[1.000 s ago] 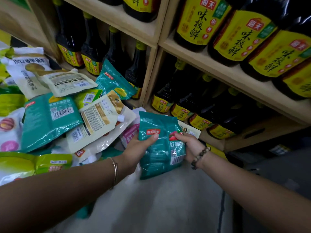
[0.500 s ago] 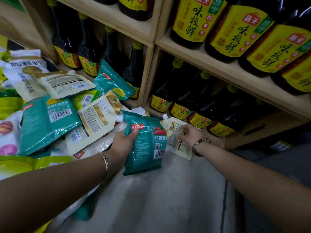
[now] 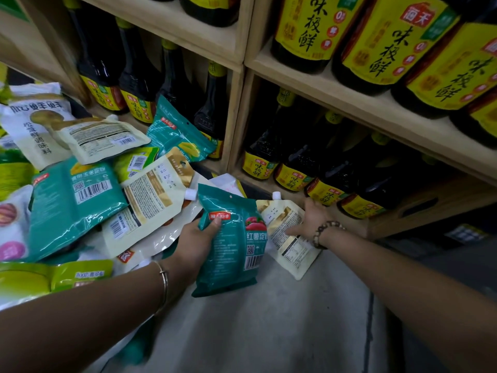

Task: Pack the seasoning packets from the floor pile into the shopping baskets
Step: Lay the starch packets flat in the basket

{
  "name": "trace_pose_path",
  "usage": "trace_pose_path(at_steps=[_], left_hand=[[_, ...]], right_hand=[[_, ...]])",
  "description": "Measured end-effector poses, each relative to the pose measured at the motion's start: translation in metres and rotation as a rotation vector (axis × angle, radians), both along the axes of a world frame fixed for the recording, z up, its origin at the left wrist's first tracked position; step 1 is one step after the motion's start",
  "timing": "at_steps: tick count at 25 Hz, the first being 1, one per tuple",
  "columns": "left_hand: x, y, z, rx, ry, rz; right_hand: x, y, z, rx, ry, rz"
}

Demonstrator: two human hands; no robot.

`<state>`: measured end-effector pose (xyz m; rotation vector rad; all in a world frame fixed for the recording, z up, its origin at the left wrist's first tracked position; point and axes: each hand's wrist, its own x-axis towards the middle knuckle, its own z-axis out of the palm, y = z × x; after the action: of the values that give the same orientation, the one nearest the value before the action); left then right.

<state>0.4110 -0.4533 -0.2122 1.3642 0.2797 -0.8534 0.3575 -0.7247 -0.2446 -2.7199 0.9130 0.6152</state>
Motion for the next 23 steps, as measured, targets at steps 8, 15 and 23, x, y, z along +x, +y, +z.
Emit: trace_pose_path(at_steps=[8,15,23], left_hand=[[0.001,-0.018,-0.01,-0.014,0.004,0.065],[-0.007,-0.058,-0.004,0.001,-0.169,0.089],[-0.02,-0.103,0.059,-0.113,-0.569,-0.012]], right_hand=[[-0.02,0.005,0.007,0.604,-0.209,-0.48],[-0.049,0.004,0.041,0.588,-0.518,-0.497],[-0.084,-0.012,0.115,0.227,-0.864,-0.575]])
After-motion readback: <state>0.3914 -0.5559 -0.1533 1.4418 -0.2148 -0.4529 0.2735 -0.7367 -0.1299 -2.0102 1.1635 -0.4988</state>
